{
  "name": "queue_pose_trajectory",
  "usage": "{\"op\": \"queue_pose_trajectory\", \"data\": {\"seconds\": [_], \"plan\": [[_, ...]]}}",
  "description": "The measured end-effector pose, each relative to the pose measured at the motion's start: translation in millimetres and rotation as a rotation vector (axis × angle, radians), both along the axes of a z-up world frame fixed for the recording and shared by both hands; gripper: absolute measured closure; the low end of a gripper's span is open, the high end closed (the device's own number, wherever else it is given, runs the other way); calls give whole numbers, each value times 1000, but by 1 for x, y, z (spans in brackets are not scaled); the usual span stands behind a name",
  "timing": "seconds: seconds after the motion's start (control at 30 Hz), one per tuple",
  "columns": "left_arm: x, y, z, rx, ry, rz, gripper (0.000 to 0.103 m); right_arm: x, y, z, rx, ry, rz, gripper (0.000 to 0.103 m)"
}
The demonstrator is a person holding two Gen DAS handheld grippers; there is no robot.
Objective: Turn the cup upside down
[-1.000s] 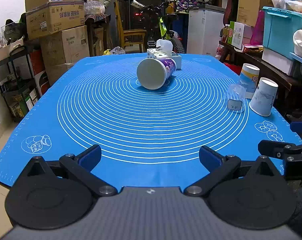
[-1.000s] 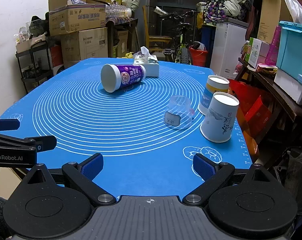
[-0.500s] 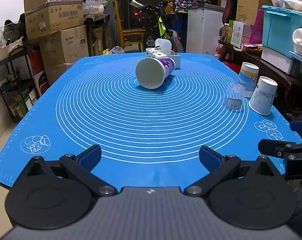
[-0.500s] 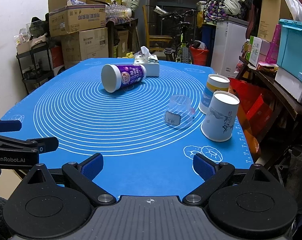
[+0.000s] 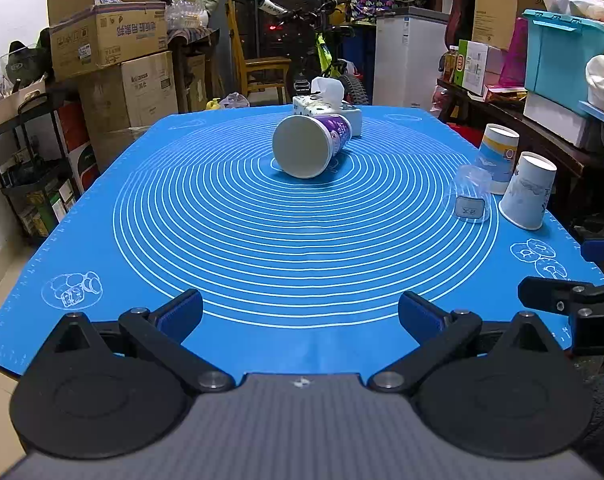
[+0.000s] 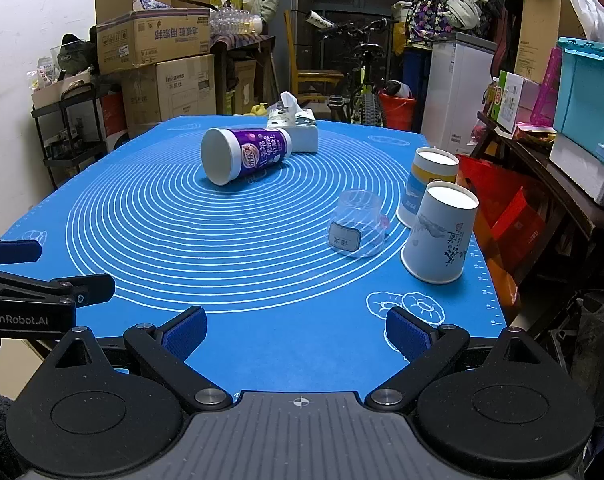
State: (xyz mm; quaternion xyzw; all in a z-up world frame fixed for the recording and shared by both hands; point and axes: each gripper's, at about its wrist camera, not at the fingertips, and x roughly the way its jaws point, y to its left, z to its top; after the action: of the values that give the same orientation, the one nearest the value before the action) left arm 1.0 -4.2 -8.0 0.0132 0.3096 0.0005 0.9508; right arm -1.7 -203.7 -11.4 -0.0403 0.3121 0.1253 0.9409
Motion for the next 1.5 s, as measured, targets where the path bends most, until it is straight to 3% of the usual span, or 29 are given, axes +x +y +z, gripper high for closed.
{"op": "queue_pose_trajectory", "data": {"seconds": [0.4, 0.67, 0.97, 1.27, 1.5], "plan": [[5, 2, 5, 22, 5, -3, 0, 3, 0, 3, 7, 1, -2, 7], [27, 4, 14, 33, -31, -7, 0, 30, 4, 17, 17, -31, 4, 7], [79, 1, 21, 151, -112, -34, 0, 88, 14, 36, 23, -69, 1, 7], [151, -6, 26, 214, -144, -49, 0, 160, 16, 41, 10, -55, -46, 8], [224, -21, 19, 268, -59, -122, 0, 200, 11, 27, -20, -28, -78, 8]]}}
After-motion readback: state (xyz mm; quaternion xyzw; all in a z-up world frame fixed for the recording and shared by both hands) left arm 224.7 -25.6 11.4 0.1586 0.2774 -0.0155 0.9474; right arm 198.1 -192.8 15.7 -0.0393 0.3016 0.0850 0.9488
